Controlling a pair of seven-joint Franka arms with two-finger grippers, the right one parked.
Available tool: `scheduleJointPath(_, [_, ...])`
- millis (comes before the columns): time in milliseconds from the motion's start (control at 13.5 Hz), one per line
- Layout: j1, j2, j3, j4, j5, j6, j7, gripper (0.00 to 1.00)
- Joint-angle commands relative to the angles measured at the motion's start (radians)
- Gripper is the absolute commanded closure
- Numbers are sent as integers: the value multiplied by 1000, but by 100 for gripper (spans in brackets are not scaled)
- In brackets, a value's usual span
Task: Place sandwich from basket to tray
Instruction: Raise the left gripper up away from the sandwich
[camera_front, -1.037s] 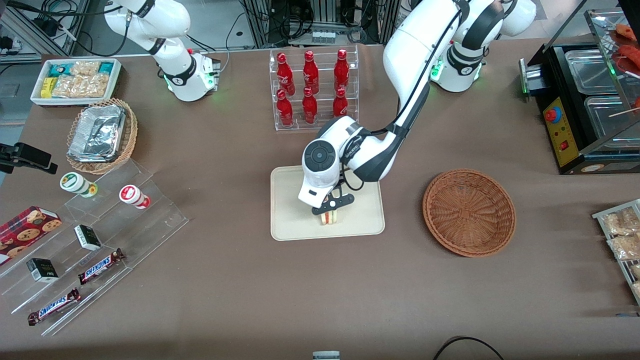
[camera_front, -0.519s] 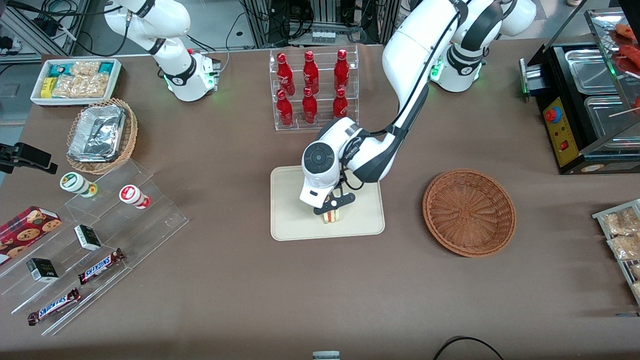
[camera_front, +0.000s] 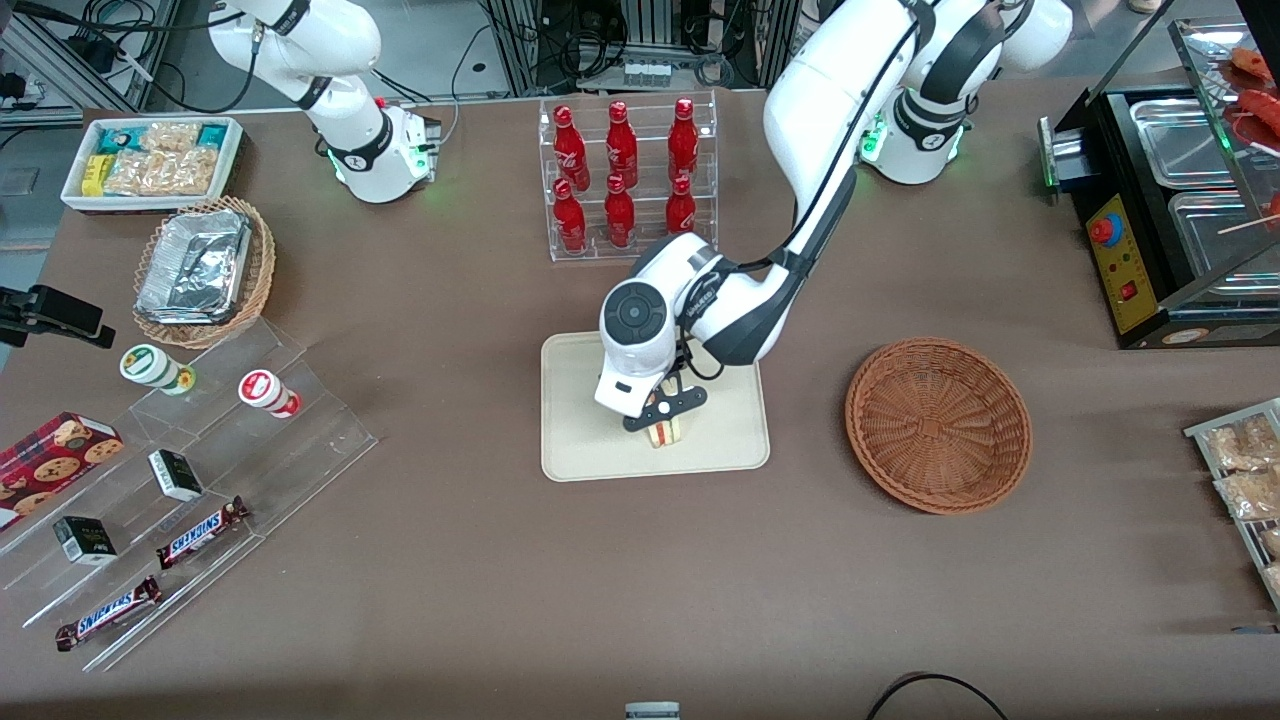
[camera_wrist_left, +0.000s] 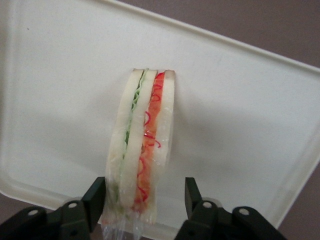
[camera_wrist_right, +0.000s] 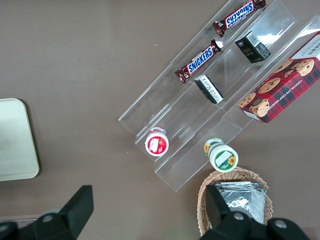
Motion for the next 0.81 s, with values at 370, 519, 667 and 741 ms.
scheduleJointPath(370, [22, -207, 19, 10, -5, -148, 34, 0])
scheduleJointPath(519, [73, -264, 19, 8, 0, -235, 66, 0])
scheduleJointPath(667, [145, -315, 17, -7, 5, -258, 69, 0])
scheduleJointPath(741, [171, -327, 17, -16, 3, -272, 89, 0])
